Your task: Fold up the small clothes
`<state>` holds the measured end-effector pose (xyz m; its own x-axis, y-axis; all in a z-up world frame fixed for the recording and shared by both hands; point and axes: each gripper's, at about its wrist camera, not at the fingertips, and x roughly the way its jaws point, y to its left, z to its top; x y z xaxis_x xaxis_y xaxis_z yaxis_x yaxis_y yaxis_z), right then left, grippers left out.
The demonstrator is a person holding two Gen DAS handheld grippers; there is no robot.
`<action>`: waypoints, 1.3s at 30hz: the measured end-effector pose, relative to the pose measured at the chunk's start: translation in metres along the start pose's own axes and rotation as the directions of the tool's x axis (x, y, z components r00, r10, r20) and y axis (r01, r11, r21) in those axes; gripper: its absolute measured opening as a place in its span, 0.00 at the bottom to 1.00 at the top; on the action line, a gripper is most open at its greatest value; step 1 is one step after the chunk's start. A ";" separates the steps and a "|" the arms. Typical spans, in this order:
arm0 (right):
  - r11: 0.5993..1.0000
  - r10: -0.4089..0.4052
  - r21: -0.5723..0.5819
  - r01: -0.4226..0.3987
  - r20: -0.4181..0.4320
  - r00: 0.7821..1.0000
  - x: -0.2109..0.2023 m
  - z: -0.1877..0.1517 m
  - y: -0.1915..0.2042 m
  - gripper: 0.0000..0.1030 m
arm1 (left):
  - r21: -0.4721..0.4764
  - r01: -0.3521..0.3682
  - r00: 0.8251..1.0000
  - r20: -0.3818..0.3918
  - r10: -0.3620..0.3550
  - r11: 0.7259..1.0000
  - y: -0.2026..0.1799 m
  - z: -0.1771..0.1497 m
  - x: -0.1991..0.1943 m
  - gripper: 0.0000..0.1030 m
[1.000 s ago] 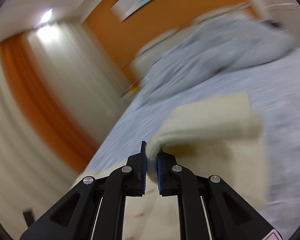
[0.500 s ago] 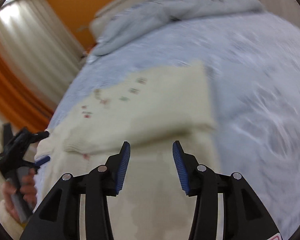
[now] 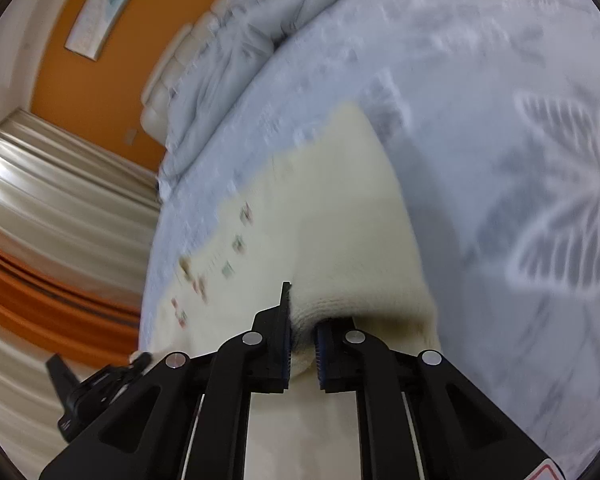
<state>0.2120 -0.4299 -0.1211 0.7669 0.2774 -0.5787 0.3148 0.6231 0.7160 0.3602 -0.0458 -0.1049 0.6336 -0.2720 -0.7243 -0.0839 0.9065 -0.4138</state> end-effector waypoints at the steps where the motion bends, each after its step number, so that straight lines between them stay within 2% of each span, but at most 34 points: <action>1: 0.998 0.028 -0.050 -0.026 0.051 0.998 -0.012 0.001 0.014 0.09 | 0.035 0.023 0.998 0.057 -0.025 0.999 -0.008 0.009 -0.014 0.12; 3: 0.979 0.096 -0.190 -0.072 0.120 0.988 -0.037 -0.006 0.040 0.09 | 0.076 0.032 0.990 0.136 -0.042 0.997 -0.012 0.020 -0.031 0.12; 4: 0.969 0.086 -0.240 -0.053 0.129 0.988 -0.038 -0.011 0.045 0.09 | 0.088 0.009 0.987 0.158 -0.023 0.996 -0.009 0.023 -0.033 0.12; 6: 0.960 -0.062 -0.273 0.068 0.028 0.998 -0.009 -0.022 0.033 0.09 | 0.080 -0.045 0.994 0.108 0.036 0.996 0.007 0.020 -0.013 0.13; 8: 0.942 -0.225 -0.269 0.198 -0.075 0.971 0.020 -0.032 0.013 0.09 | 0.077 -0.123 0.992 -0.018 0.125 0.989 0.029 0.004 0.024 0.12; 9: 0.945 -0.202 -0.272 0.183 -0.044 0.978 0.011 -0.036 0.012 0.11 | 0.093 -0.153 0.986 -0.049 0.158 0.984 0.037 -0.004 0.036 0.14; 10: 0.941 -0.220 -0.271 0.203 -0.031 0.975 0.001 -0.038 0.016 0.19 | 0.120 -0.149 0.988 -0.017 0.153 0.981 0.043 -0.012 0.036 0.16; 11: 0.934 -0.243 -0.273 0.229 -0.015 0.970 -0.009 -0.038 0.022 0.22 | 0.149 -0.161 0.987 0.029 0.158 0.976 0.044 -0.019 0.031 0.22; 14: 0.896 -0.241 -0.343 0.283 0.160 0.957 -0.054 -0.038 0.052 0.22 | 0.123 -0.125 0.992 0.047 0.120 0.985 0.054 -0.025 0.028 0.23; 15: 0.889 -0.228 -0.362 0.280 0.180 0.957 -0.056 -0.035 0.059 0.22 | 0.113 -0.116 0.993 0.051 0.111 0.987 0.055 -0.027 0.030 0.24; 19: 0.870 -0.219 -0.432 0.239 0.096 0.971 -0.005 0.000 0.084 0.18 | 0.103 -0.107 0.992 0.076 0.099 0.989 0.057 -0.030 0.030 0.25; 21: 0.846 -0.287 -0.454 0.280 0.056 0.956 0.041 0.022 0.080 0.18 | 0.104 -0.106 0.992 0.078 0.098 0.989 0.058 -0.031 0.029 0.25; 22: 0.827 -0.333 -0.462 0.320 0.055 0.941 0.062 0.030 0.074 0.18 | 0.104 -0.103 0.992 0.079 0.095 0.989 0.060 -0.031 0.030 0.25; 23: 0.808 -0.384 -0.461 0.367 0.060 0.921 0.075 0.038 0.065 0.15 | 0.105 -0.103 0.992 0.080 0.094 0.989 0.063 -0.034 0.030 0.25; 24: 0.790 -0.455 -0.431 0.436 0.065 0.888 0.090 0.049 0.046 0.07 | 0.110 -0.106 0.992 0.083 0.097 0.988 0.062 -0.034 0.031 0.26; 25: 0.814 -0.445 -0.391 0.429 0.054 0.894 0.093 0.058 0.033 0.04 | 0.116 -0.110 0.991 0.086 0.101 0.987 0.062 -0.035 0.031 0.26; 26: 0.864 -0.402 -0.296 0.407 0.079 0.912 0.084 0.068 0.021 0.01 | 0.121 -0.117 0.990 0.088 0.107 0.986 0.062 -0.038 0.030 0.26; 27: 0.876 -0.415 -0.233 0.422 0.080 0.906 0.080 0.072 0.017 0.00 | 0.131 -0.130 0.989 0.092 0.119 0.983 0.061 -0.039 0.031 0.26; 28: 0.897 -0.388 -0.197 0.396 0.077 0.918 0.075 0.073 0.018 0.01 | 0.136 -0.139 0.987 0.095 0.126 0.981 0.059 -0.039 0.031 0.26; 30: 0.923 -0.309 -0.205 0.325 0.108 0.945 0.057 0.066 0.029 0.04 | 0.143 -0.148 0.986 0.099 0.134 0.979 0.058 -0.040 0.031 0.26; 32: 0.911 -0.310 -0.242 0.333 0.127 0.942 0.050 0.054 0.027 0.05 | 0.143 -0.147 0.986 0.098 0.134 0.979 0.058 -0.040 0.032 0.26; 34: 0.865 -0.407 -0.282 0.415 0.088 0.909 0.063 0.042 0.007 0.00 | 0.143 -0.148 0.986 0.099 0.135 0.979 0.057 -0.040 0.032 0.26; 35: 0.874 -0.376 -0.288 0.392 0.114 0.920 0.056 0.038 0.001 0.00 | 0.143 -0.148 0.986 0.098 0.135 0.979 0.058 -0.040 0.032 0.26; 36: 0.879 -0.385 -0.258 0.401 0.110 0.916 0.051 0.039 0.005 0.00 | 0.144 -0.149 0.986 0.099 0.135 0.978 0.058 -0.040 0.032 0.26; 37: 0.888 -0.381 -0.232 0.397 0.111 0.918 0.042 0.040 0.010 0.11 | 0.143 -0.149 0.986 0.098 0.136 0.978 0.058 -0.040 0.032 0.26; 38: 0.908 -0.330 -0.230 0.350 0.123 0.936 0.027 0.035 0.018 0.12 | 0.144 -0.149 0.986 0.098 0.135 0.978 0.058 -0.040 0.032 0.27; 39: 0.912 -0.299 -0.248 0.326 0.141 0.944 0.017 0.031 0.026 0.11 | 0.144 -0.149 0.986 0.099 0.136 0.978 0.058 -0.040 0.032 0.26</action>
<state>0.2507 -0.4317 -0.1007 0.7088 -0.0276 -0.7049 0.3986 0.8401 0.3679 0.3448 -0.0149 -0.1736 0.6890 -0.1129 -0.7159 -0.0658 0.9740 -0.2170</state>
